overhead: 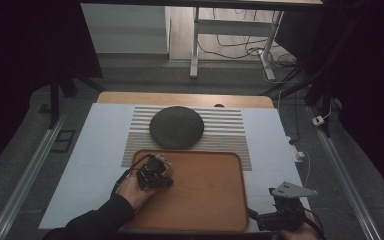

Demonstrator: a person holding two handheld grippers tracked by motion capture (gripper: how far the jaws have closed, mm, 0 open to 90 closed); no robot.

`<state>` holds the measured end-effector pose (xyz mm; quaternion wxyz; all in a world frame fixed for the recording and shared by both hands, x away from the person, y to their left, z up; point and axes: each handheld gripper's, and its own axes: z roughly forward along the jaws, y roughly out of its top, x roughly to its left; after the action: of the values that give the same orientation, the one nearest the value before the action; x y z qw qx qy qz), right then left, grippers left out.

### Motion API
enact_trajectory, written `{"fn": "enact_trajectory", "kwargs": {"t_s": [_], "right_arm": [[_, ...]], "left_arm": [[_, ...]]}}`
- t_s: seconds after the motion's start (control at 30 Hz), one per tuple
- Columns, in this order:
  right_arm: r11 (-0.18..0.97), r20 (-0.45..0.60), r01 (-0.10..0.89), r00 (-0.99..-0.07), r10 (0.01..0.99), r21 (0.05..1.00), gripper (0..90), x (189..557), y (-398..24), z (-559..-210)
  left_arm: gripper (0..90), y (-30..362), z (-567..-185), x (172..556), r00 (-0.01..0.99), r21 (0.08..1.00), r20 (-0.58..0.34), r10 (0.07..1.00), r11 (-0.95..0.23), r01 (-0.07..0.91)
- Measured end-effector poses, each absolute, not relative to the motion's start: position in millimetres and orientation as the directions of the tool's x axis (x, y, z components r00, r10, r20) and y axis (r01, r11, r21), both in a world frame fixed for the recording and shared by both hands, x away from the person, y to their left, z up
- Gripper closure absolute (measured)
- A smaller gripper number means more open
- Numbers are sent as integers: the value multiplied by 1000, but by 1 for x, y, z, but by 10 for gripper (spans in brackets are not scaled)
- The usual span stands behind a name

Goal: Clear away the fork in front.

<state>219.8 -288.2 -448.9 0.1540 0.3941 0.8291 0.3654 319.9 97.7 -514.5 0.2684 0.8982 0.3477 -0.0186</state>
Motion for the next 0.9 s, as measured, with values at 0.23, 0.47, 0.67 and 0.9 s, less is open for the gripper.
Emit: {"fn": "enact_trajectory", "kwargs": {"t_s": [0.23,0.47,0.67,0.9], "right_arm": [[420,37,542,-642,765,728,1,220,-289,-449],[419,41,545,-643,765,726,2,220,-289,-449],[418,45,547,-643,765,725,2,221,-289,-449],[418,45,548,-643,765,724,2,221,-289,-449]], "left_arm": [[885,114,-514,328,707,462,-199,678,-572,678],[885,131,-515,336,665,448,-220,714,-532,719],[884,146,-515,340,629,438,-223,745,-500,747],[883,161,-515,344,580,430,-213,786,-457,778]]}}
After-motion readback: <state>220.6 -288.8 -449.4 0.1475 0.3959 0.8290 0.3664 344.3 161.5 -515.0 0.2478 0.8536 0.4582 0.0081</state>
